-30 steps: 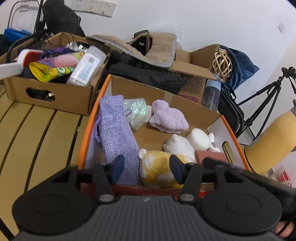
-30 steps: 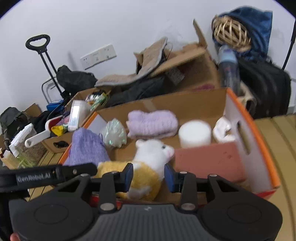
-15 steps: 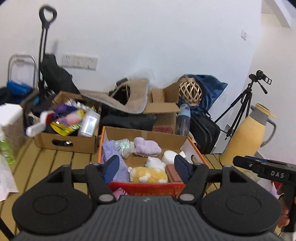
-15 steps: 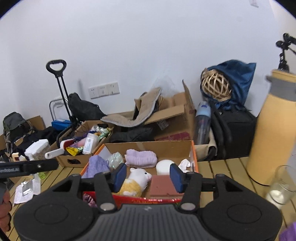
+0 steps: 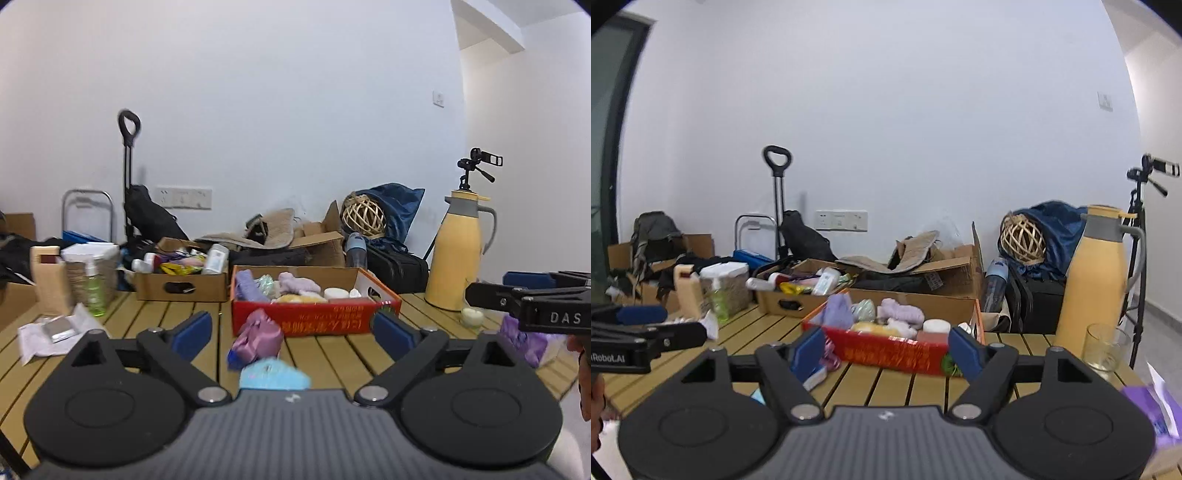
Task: Organize soft objects
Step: 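Return both tools to the table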
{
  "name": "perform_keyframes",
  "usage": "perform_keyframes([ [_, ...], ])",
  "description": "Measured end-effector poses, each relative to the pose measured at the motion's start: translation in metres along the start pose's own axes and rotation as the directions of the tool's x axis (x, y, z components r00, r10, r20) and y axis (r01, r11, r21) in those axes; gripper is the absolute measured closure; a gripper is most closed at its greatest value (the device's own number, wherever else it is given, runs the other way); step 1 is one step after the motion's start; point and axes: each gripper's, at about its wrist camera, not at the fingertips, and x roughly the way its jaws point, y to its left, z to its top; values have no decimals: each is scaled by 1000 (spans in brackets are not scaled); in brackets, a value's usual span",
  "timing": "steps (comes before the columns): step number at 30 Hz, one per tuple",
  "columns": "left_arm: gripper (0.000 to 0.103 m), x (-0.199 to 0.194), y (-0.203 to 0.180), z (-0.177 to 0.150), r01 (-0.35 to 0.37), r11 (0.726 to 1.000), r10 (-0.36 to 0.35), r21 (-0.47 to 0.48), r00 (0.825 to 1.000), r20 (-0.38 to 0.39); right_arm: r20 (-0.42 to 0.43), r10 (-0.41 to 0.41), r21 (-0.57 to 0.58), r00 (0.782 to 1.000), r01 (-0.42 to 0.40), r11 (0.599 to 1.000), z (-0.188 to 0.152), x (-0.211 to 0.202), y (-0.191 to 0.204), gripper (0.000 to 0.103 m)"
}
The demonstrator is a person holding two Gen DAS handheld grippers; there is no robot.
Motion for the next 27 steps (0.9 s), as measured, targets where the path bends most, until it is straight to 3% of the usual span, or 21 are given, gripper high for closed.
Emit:
perform_keyframes([
  [2, 3, -25, 0, -16, -37, 999, 37, -12, 999, 6, 22, 0, -3, 1000, 0, 1000, -21, -28, 12, 16],
  [6, 0, -59, 7, -45, -57, 996, 55, -61, 998, -43, 16, 35, 3, 999, -35, 999, -66, -75, 27, 13],
  [9, 0, -62, 9, -52, -78, 996, 75, -46, 995, -65, -45, 79, 4, 996, -79, 997, -81, -80, 32, 13],
  [11, 0, -59, 12, -52, -92, 994, 89, -51, 994, -57, -41, 68, -8, 997, -69, 998, -82, -80, 35, 13],
  [20, 0, -18, 39, -54, -136, 986, 128, -92, 987, -94, -83, 43, 28, 996, -41, 999, -88, -48, 39, 13],
  [27, 0, 44, 66, -33, -156, 984, 149, -85, 986, -80, -129, 83, 96, 988, -71, 993, -76, 32, 44, 17],
])
